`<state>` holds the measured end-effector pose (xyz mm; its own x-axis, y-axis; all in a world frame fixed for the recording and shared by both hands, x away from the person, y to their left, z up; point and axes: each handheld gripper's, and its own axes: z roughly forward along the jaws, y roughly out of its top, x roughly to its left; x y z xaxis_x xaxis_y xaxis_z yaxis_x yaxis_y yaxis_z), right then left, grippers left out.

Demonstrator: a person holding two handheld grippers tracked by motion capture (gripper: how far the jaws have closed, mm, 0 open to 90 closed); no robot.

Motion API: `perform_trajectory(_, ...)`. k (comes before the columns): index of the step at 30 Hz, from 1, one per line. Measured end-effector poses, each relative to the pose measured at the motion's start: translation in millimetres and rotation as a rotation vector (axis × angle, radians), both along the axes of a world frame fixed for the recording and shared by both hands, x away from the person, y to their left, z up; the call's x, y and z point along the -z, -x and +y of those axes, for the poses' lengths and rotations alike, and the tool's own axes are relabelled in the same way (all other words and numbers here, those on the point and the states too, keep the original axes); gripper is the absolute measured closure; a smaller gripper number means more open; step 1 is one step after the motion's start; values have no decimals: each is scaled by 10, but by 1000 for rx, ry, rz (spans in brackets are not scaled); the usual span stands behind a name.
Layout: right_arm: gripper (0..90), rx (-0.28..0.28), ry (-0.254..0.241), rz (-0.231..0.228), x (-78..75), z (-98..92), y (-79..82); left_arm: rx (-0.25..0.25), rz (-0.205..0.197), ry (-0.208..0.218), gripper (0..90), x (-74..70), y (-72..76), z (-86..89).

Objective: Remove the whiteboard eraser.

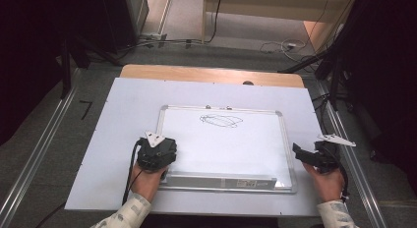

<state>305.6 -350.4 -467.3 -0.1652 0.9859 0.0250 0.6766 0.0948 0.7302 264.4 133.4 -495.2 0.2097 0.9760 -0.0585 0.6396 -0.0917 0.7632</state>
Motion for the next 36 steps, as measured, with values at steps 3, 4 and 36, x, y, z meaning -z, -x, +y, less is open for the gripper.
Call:
perform_trajectory(3, 129, 0, 0, 0, 0, 0, 0, -3, 6, 9, 385, 8, 0, 5)
perform_trajectory(4, 129, 1, 0, 0, 0, 0, 0, -6, 8, 10, 382, 12, 1, 4)
perform_trajectory(36, 129, 5, -2, 7, 7, 13, -19, -13, -20, -22, 408, 20, 14, -70)
